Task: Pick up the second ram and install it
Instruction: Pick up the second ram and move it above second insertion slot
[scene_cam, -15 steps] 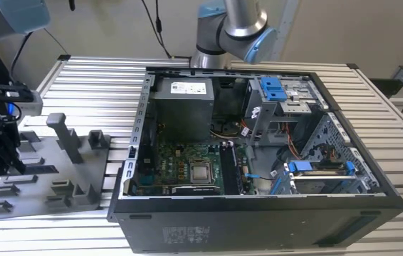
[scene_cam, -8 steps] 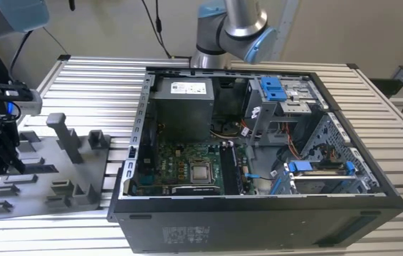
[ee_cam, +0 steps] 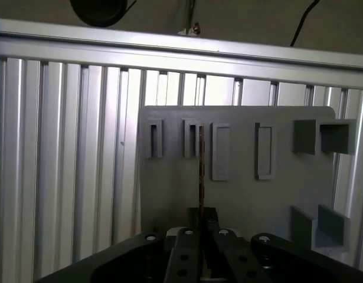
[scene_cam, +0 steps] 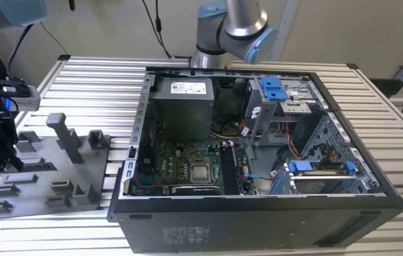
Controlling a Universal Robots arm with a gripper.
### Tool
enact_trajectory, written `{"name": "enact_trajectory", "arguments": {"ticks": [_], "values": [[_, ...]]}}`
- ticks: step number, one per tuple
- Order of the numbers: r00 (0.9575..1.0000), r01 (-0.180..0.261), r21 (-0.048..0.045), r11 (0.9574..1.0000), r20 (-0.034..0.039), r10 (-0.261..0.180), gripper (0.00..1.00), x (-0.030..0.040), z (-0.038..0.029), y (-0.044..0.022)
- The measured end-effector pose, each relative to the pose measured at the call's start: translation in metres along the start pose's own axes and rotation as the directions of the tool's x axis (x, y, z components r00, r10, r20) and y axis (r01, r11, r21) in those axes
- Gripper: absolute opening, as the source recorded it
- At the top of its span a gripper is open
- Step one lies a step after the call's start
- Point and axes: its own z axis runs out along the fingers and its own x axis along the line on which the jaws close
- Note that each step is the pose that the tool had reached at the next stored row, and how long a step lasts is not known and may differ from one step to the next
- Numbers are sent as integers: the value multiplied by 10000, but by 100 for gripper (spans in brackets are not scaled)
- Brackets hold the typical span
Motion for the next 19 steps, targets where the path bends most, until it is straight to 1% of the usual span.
{"name": "enact_trajectory", "arguments": {"ticks": [5,10,19], "values": [[10000,0,0,10000,8,0,14,-6,-102,-1],[10000,-44,4,10000,30,44,14,-11,-174,0],[9999,-95,8,10000,34,95,14,-20,-319,-1]]}}
